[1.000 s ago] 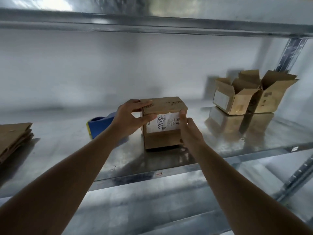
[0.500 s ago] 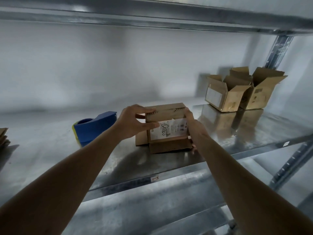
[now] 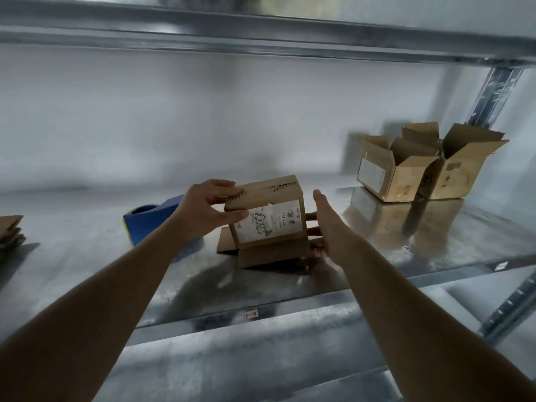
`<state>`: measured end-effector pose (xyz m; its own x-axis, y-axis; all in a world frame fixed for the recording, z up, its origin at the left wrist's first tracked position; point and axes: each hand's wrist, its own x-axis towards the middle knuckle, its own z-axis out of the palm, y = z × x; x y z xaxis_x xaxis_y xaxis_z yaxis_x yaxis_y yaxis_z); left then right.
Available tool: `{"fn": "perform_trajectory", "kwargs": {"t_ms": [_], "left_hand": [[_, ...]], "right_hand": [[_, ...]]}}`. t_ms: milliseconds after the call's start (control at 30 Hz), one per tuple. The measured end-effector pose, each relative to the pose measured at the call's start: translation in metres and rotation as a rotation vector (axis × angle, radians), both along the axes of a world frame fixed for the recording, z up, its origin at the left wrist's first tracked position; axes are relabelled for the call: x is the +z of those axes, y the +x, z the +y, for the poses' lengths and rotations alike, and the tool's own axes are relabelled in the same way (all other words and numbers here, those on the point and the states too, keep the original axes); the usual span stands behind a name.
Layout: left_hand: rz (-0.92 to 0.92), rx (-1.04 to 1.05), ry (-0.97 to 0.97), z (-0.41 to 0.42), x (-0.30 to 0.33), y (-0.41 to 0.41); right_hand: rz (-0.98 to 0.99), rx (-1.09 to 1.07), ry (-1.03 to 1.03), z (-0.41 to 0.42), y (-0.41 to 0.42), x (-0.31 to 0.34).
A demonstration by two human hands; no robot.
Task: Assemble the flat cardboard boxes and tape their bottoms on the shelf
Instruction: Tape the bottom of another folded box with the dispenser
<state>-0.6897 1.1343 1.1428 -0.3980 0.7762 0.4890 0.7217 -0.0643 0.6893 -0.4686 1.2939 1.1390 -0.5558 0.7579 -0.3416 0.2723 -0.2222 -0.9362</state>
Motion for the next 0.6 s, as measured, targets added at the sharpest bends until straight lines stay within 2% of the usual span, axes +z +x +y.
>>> {"fn": "perform_trajectory", "kwargs": {"t_ms": [67, 167, 367, 500, 600], "left_hand": [[0.081, 0.027, -0.034, -0.001, 0.0, -0.001], [0.088, 0.054, -0.048, -0.002, 0.0, -0.001], [0.106, 0.091, -0.064, -0.009, 0.008, -0.002], [0.118, 0.076, -0.116, -0.004, 0.012, 0.002], [0.148, 0.065, -0.171, 0.004, 0.015, 0.006]], "right_hand": [[0.024, 0.013, -0.014, 0.0, -0.003, 0.0], [0.074, -0.047, 0.019, -0.002, -0.005, -0.003], [0.071, -0.097, 0.231, -0.012, -0.013, 0.003], [-0.098, -0.035, 0.429, -0.017, -0.01, 0.007], [-0.283, -0.021, 0.486, -0.012, -0.006, 0.0]]}}
